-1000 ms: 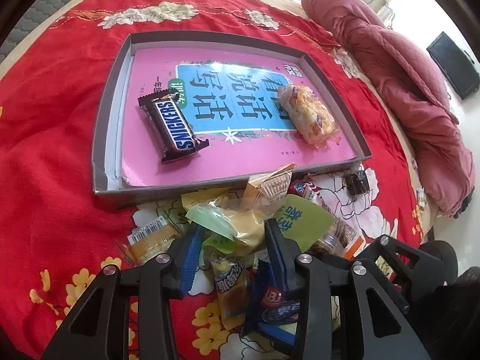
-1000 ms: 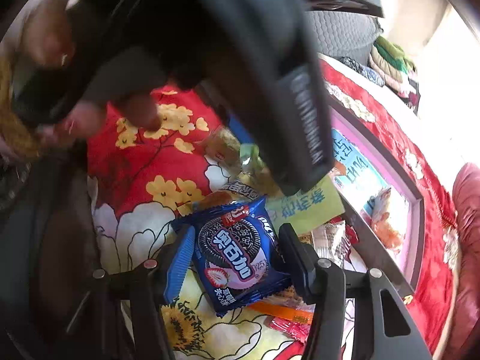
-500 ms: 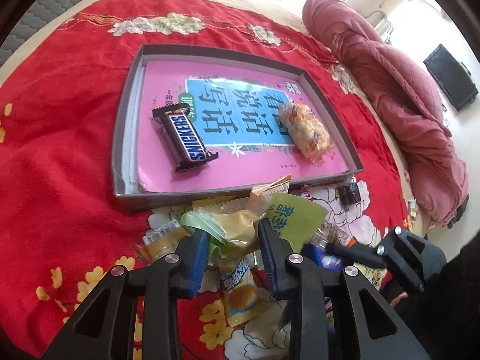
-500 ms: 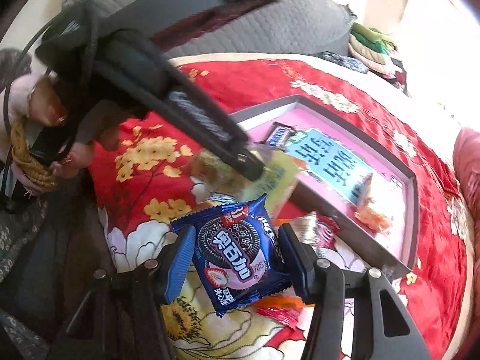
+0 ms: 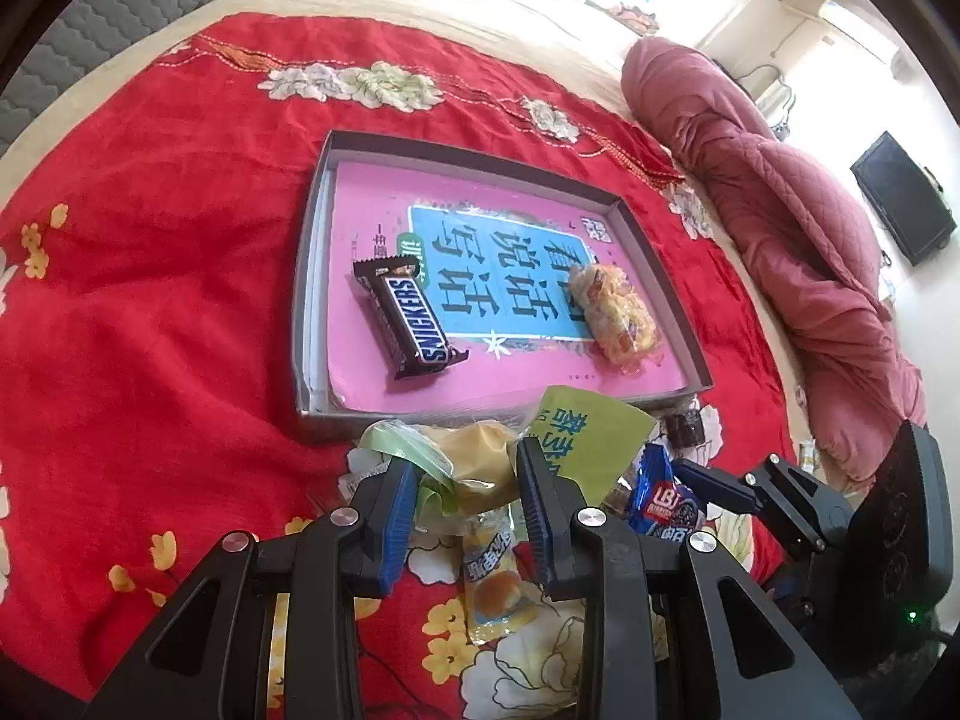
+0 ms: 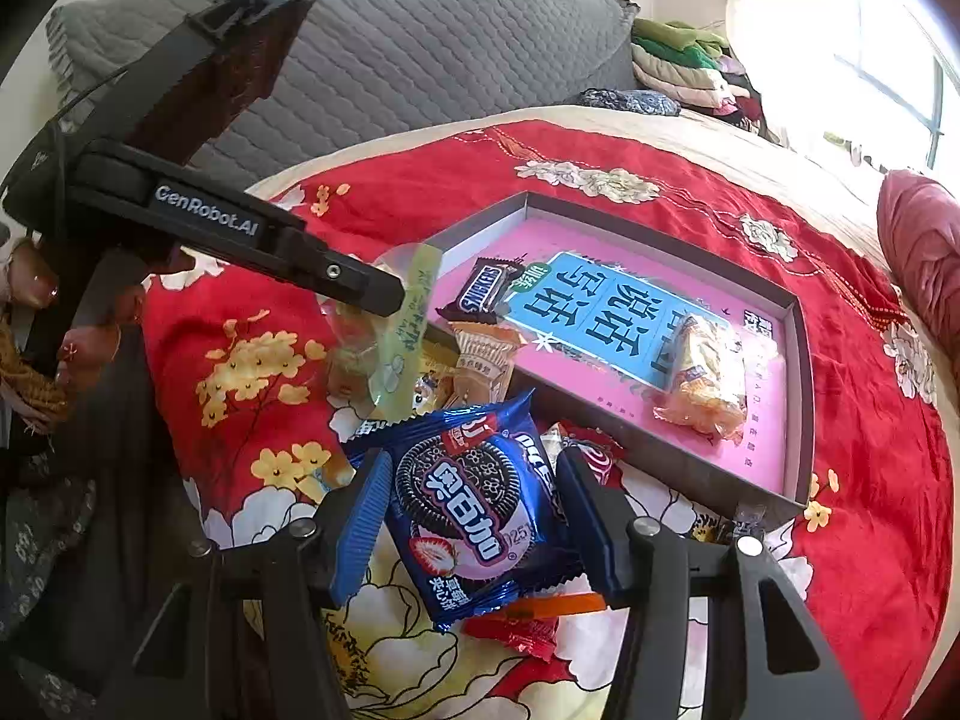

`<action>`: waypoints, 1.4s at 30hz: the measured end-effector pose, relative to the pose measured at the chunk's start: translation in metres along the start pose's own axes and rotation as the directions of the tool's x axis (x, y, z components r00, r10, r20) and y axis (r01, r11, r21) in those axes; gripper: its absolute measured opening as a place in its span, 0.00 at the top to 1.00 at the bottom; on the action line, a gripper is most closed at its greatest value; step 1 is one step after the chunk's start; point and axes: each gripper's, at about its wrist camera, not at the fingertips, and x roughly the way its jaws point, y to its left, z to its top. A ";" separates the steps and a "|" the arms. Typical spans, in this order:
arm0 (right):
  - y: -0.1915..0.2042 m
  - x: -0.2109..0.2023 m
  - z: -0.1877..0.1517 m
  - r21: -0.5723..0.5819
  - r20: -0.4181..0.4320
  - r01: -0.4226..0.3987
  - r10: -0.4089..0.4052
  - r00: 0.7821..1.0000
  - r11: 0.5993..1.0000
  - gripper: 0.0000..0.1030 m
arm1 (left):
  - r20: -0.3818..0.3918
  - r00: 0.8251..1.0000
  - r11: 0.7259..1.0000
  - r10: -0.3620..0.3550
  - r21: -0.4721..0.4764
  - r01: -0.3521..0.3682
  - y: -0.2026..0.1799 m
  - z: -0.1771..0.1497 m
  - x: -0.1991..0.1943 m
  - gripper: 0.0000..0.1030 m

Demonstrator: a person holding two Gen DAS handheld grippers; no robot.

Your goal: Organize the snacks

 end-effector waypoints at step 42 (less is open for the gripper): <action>-0.091 -0.025 0.013 0.349 0.117 0.053 -0.100 0.988 0.936 0.45 | 0.108 0.994 0.999 0.030 -0.033 -0.026 -0.018 0.042 -0.012 0.67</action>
